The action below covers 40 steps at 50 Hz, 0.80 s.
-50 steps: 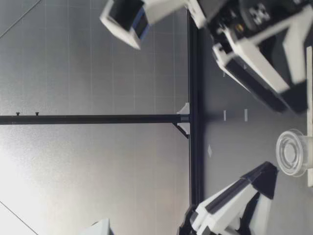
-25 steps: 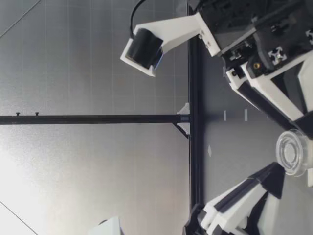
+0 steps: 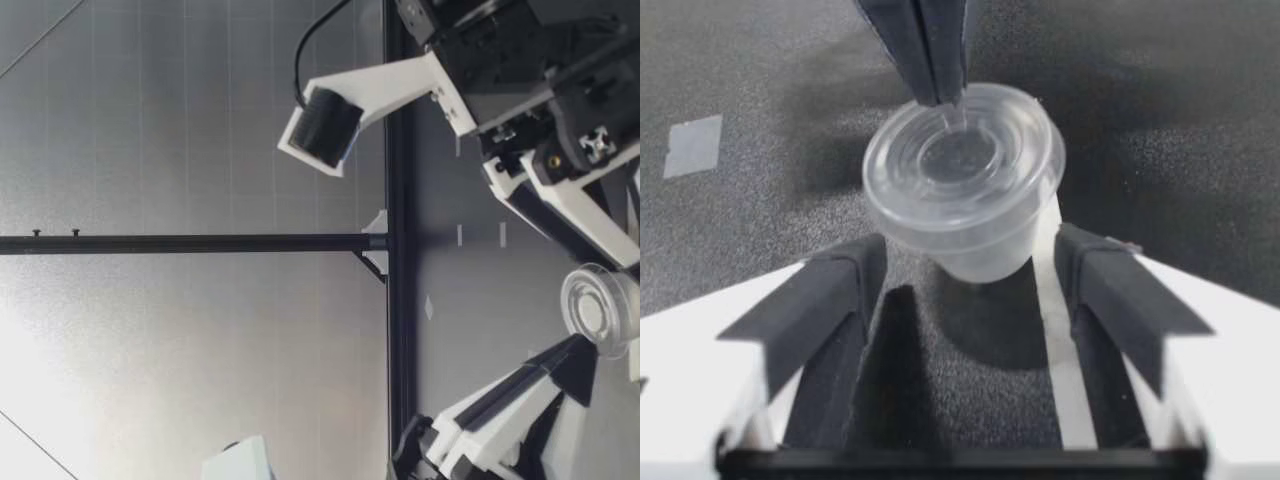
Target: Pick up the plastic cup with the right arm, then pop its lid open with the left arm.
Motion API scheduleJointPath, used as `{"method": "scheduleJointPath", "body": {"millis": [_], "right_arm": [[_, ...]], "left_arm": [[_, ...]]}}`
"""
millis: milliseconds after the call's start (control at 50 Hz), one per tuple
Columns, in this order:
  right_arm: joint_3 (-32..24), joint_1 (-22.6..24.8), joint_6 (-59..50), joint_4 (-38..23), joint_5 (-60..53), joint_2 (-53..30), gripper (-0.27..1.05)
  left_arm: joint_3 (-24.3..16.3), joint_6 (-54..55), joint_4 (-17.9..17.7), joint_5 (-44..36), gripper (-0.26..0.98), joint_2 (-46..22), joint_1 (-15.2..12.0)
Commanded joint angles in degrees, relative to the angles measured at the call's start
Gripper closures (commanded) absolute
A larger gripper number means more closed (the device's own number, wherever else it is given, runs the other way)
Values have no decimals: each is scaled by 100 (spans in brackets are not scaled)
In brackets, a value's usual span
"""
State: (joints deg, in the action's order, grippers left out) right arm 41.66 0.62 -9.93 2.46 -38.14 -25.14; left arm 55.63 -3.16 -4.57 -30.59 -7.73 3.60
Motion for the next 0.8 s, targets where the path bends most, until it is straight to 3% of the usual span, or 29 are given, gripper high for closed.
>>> {"method": "scheduleJointPath", "body": {"millis": [0,780], "right_arm": [[-114,-44,9,9,-18,70,9],[-264,-44,0,0,396,114,10]], "left_arm": [[-35,-9,0,-53,74,62,-35],[-35,-9,-9,-53,75,-35,-35]]}}
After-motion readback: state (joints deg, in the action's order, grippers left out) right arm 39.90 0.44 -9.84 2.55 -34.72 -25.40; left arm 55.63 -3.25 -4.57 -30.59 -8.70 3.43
